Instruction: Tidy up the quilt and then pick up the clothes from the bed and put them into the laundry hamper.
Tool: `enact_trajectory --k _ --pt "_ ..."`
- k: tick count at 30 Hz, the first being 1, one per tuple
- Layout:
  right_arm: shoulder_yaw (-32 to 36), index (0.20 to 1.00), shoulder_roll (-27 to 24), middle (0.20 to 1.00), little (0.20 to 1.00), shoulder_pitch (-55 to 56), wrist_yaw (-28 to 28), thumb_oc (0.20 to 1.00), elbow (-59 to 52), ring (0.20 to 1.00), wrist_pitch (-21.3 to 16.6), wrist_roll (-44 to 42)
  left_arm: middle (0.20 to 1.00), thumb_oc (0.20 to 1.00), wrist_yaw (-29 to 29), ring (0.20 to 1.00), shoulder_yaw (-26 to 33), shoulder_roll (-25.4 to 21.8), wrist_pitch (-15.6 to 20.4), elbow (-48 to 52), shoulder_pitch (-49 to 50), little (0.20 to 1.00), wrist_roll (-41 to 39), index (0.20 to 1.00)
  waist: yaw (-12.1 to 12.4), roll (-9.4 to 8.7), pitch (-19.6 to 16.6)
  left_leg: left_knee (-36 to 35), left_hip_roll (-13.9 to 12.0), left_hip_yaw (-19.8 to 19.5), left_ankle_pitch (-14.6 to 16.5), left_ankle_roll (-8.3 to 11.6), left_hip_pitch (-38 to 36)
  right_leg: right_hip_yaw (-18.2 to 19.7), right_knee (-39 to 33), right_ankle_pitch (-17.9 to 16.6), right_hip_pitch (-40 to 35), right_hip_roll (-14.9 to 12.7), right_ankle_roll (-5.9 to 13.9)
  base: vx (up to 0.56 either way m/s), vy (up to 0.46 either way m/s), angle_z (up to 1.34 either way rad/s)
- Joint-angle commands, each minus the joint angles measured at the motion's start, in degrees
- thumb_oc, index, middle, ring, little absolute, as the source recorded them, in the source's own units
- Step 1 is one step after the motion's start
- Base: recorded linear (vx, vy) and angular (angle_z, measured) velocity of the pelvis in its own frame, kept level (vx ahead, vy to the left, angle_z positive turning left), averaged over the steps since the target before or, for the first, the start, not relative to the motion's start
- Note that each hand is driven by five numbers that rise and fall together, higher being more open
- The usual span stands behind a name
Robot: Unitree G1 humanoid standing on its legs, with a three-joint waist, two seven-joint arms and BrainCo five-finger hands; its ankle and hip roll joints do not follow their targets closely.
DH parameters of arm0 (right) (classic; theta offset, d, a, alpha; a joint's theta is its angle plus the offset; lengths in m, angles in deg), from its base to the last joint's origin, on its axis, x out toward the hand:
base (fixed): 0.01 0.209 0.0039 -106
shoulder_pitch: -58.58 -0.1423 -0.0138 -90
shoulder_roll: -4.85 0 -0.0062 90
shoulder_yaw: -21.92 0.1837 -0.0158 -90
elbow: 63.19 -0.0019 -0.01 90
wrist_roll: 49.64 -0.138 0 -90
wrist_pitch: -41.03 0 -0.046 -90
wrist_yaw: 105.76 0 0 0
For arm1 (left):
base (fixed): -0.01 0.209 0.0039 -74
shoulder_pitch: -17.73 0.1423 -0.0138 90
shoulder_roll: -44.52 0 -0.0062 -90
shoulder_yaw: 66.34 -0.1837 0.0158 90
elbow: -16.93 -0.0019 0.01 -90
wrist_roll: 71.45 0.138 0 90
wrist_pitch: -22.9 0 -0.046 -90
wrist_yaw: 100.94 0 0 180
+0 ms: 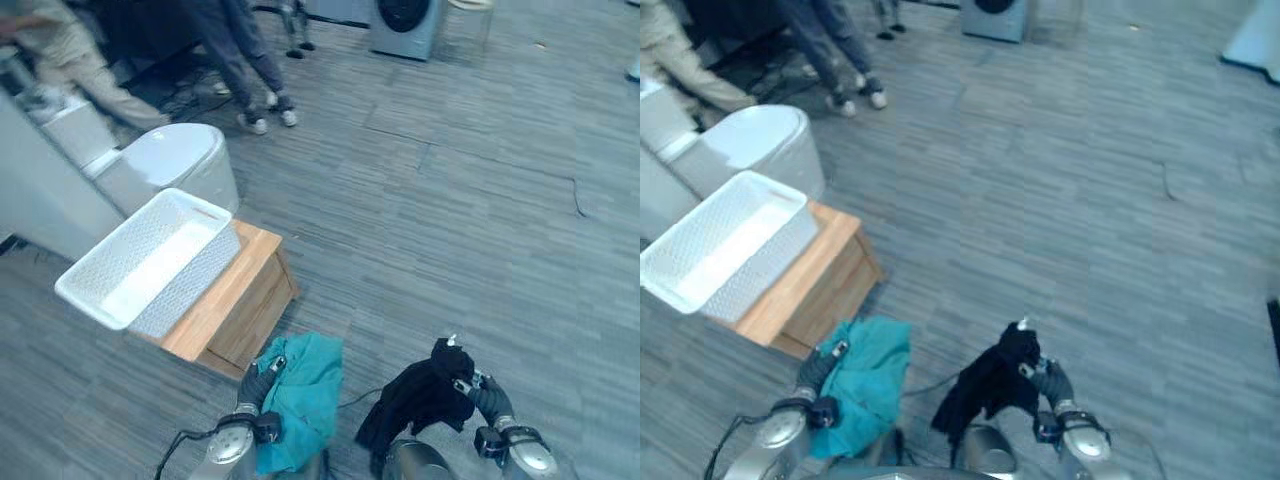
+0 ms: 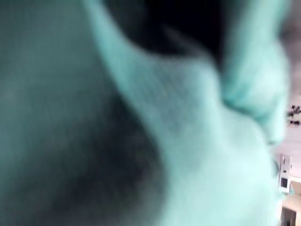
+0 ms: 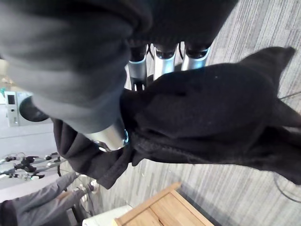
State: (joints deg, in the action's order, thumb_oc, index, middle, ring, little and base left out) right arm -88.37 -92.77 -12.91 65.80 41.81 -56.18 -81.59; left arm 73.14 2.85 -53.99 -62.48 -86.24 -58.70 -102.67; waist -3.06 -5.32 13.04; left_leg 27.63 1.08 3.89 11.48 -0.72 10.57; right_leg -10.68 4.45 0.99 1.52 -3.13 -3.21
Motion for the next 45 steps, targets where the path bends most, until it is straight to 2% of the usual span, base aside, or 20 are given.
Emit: enact_trajectory --k 1,3,4,5,7,8,9,10,13,14,17,18,19,20,24,26,28,33,38,45 --pt "1.7 0.200 -1.5 0.200 0.200 1.7 1.9 0.200 -4.0 0.200 -4.3 1.0 0.200 0.200 1.5 0.200 -0.9 -0.4 5.4 4.1 2.0 0.200 1.7 0.200 1.0 3.94 -0.2 -19.4 0.9 5.7 -13.5 0.87 1.3 6.9 1.9 1.1 -2.6 1.9 6.47 0.28 0.004 0.80" --pt "1.3 0.200 -1.5 0.200 0.200 1.7 2.5 0.200 -3.7 0.200 -5.1 1.0 0.200 0.200 0.8 0.200 -1.5 -0.1 6.9 3.8 2.2 0.200 2.0 0.200 1.9 3.90 0.1 -20.4 1.2 6.4 -15.1 1.26 3.3 6.2 1.5 2.1 -4.1 2.5 6.19 0.22 -0.001 0.75" --pt "0.7 0.200 -1.4 0.200 0.200 1.1 2.9 0.200 -3.3 0.200 -5.3 1.2 0.200 0.200 0.1 0.200 -1.6 0.1 7.8 3.6 2.3 0.200 2.0 0.200 2.6 3.53 0.0 -21.1 1.4 5.2 -15.5 1.11 3.7 6.2 1.3 2.7 -4.9 2.4 6.39 0.31 0.098 0.66" --pt "-1.5 0.200 -1.0 0.200 0.200 -1.2 2.9 0.200 -2.3 0.200 -5.8 3.8 0.200 0.200 -2.9 0.200 -1.5 0.5 9.2 4.2 2.8 0.200 1.2 0.200 4.2 2.86 -0.4 -23.0 1.9 0.5 -15.3 0.15 2.4 6.8 2.7 4.2 -5.4 1.0 7.93 0.27 0.108 0.35" --pt "-2.2 0.200 -0.8 0.200 0.200 -2.3 2.8 0.200 -2.5 0.200 -5.5 3.9 0.200 0.200 -3.9 0.200 -1.1 0.7 9.2 4.8 3.0 0.200 0.9 0.200 4.6 2.95 -0.8 -22.3 1.6 0.0 -14.7 -0.44 1.9 6.5 4.5 4.5 -4.8 0.1 8.56 0.25 0.127 -0.38" --pt "-3.1 0.200 -0.1 0.200 0.200 -3.3 3.5 0.200 -2.7 0.200 -4.5 4.5 0.200 0.200 -5.3 0.200 0.0 0.5 9.3 5.4 3.6 0.200 0.7 0.200 5.8 2.11 -1.3 -20.8 2.5 -1.2 -13.5 -2.13 1.5 6.0 12.0 2.4 -5.2 -3.1 9.98 0.23 0.120 -0.49" --pt "-3.1 0.200 -0.1 0.200 0.200 -3.4 3.5 0.200 -2.7 0.200 -4.5 4.5 0.200 0.200 -5.3 0.200 0.1 0.5 9.3 5.4 3.6 0.200 0.7 0.200 5.8 2.20 -1.5 -20.9 2.3 -1.2 -13.6 -2.12 1.7 6.1 11.9 2.2 -5.0 -2.9 9.96 0.31 0.254 -0.34" --pt "-3.9 0.200 0.4 0.200 0.200 -3.3 3.4 0.200 -3.1 0.200 -4.0 4.8 0.200 0.200 -6.1 0.200 0.6 0.2 9.0 5.3 3.4 0.200 1.0 0.200 5.8 2.72 -1.4 -20.2 2.8 -1.2 -11.9 -4.39 -0.5 6.7 28.7 -5.9 -0.4 -7.0 10.98 0.23 0.265 -0.09" --pt "-4.2 0.200 1.2 0.200 0.200 -1.8 1.1 0.200 -2.8 0.200 -4.8 3.4 0.200 0.200 -5.7 0.200 0.4 -0.5 6.9 4.6 2.4 0.200 0.7 0.200 4.4 5.13 -0.1 -19.9 3.0 -5.5 -10.4 -5.07 -4.2 10.5 45.1 -8.8 8.8 -5.5 9.53 0.24 0.177 0.23" --pt "-4.0 0.200 1.5 0.200 0.200 -1.6 0.8 0.200 -2.4 0.200 -5.1 2.7 0.200 0.200 -5.0 0.200 0.6 -0.6 6.5 4.1 2.3 0.200 0.3 0.200 4.1 5.31 0.2 -19.7 3.0 -6.0 -10.3 -4.87 -5.0 10.9 44.6 -9.2 10.0 -5.4 9.31 0.33 0.002 0.99" --pt "-4.0 0.200 2.9 0.200 0.200 -1.7 0.6 0.200 -1.5 0.200 -6.2 3.1 0.200 0.200 -4.4 0.200 1.3 -1.3 7.2 2.6 2.3 0.200 -0.6 0.200 2.9 4.35 1.0 -20.9 3.0 -8.7 -8.8 -3.46 -9.3 10.5 26.4 -10.3 10.8 -6.8 9.84 0.39 -0.202 0.86" --pt "-4.0 0.200 3.2 0.200 0.200 -1.7 0.4 0.200 -1.5 0.200 -6.8 3.5 0.200 0.200 -4.4 0.200 1.1 -1.9 8.3 2.5 2.4 0.200 -0.4 0.200 1.9 2.84 0.9 -22.1 3.8 -10.7 -7.5 -2.87 -11.4 11.9 12.7 -11.3 10.3 -6.0 11.24 0.35 -0.257 0.77" --pt "-4.0 0.200 3.1 0.200 0.200 -1.6 0.3 0.200 -1.5 0.200 -7.0 3.2 0.200 0.200 -4.4 0.200 0.9 -2.0 8.6 2.4 2.5 0.200 -0.4 0.200 1.3 2.78 1.1 -22.7 3.6 -11.7 -6.9 -2.76 -12.6 12.8 8.5 -11.4 9.6 -5.0 11.45 0.56 -0.363 1.14" --pt "-3.5 0.200 3.3 0.200 0.200 -1.4 0.1 0.200 -1.7 0.200 -6.7 2.3 0.200 0.200 -4.7 0.200 0.4 -2.1 9.2 2.2 2.5 0.200 -0.3 0.200 -0.6 2.10 0.6 -24.6 3.7 -14.5 -5.9 -2.81 -14.9 18.7 -0.1 -12.4 9.4 -1.8 12.58 0.41 -0.223 1.08" --pt "-2.8 0.200 3.8 0.200 0.200 -2.9 0.0 0.200 -1.4 0.200 -5.5 1.9 0.200 0.200 -6.5 0.200 0.2 -1.9 9.9 2.4 3.0 0.200 -0.4 0.200 -1.0 0.94 -0.3 -26.2 1.3 -16.9 -5.1 -1.63 -17.5 22.3 -2.5 -12.5 6.8 -0.9 13.94 0.34 -0.229 1.46" --pt "-1.9 0.200 3.8 0.200 0.200 -4.3 0.2 0.200 -1.4 0.200 -3.1 0.4 0.200 0.200 -8.6 0.200 0.9 -0.6 10.4 1.7 3.6 0.200 -0.4 0.200 -0.3 0.50 -2.1 -26.0 -1.8 -17.4 -6.4 0.78 -16.9 22.2 -1.8 -9.8 3.6 -1.3 13.86 0.27 -0.233 0.99" --pt "-0.1 0.200 2.5 0.200 0.200 -4.6 -1.0 0.200 -2.9 0.200 -1.3 0.1 0.200 0.200 -10.4 0.200 2.6 0.5 12.6 2.1 3.3 0.200 0.4 0.200 -0.5 -0.06 -3.9 -26.1 -6.1 -15.2 -8.4 3.00 -16.3 20.8 -1.3 -7.1 1.3 -1.6 12.81 0.26 -0.146 0.84" --pt "4.2 0.200 1.9 0.200 0.200 -2.7 -3.0 0.200 -1.4 0.200 -2.4 0.6 0.200 0.200 -16.2 0.200 7.2 0.1 14.2 6.3 -1.5 0.200 3.1 0.200 -2.1 0.07 -6.6 -26.8 -9.2 -9.7 -11.1 4.57 -14.7 17.3 -3.0 -5.3 -0.9 -1.8 11.32 0.14 -0.053 0.94" --pt "9.6 0.200 2.9 0.200 0.200 -3.2 -8.6 0.200 0.0 0.200 -4.3 1.0 0.200 0.200 -21.4 0.200 14.2 -0.1 13.0 9.2 -2.7 0.200 6.5 0.200 -2.1 0.52 -7.0 -28.3 -9.7 -9.7 -12.5 5.51 -14.7 16.4 -4.5 -5.3 -1.9 -1.0 10.54 0.05 -0.027 0.12" --pt "26.6 0.200 0.4 0.200 0.200 -3.2 -14.9 0.200 -9.9 0.200 -7.3 10.2 0.200 0.200 -23.4 0.200 30.2 -2.2 13.4 15.5 -0.2 0.200 12.7 0.200 -2.3 1.06 -7.0 -30.3 -9.7 -9.5 -13.2 5.48 -14.9 16.5 -6.9 -5.2 -2.9 -0.2 9.53 0.01 0.000 -0.03"
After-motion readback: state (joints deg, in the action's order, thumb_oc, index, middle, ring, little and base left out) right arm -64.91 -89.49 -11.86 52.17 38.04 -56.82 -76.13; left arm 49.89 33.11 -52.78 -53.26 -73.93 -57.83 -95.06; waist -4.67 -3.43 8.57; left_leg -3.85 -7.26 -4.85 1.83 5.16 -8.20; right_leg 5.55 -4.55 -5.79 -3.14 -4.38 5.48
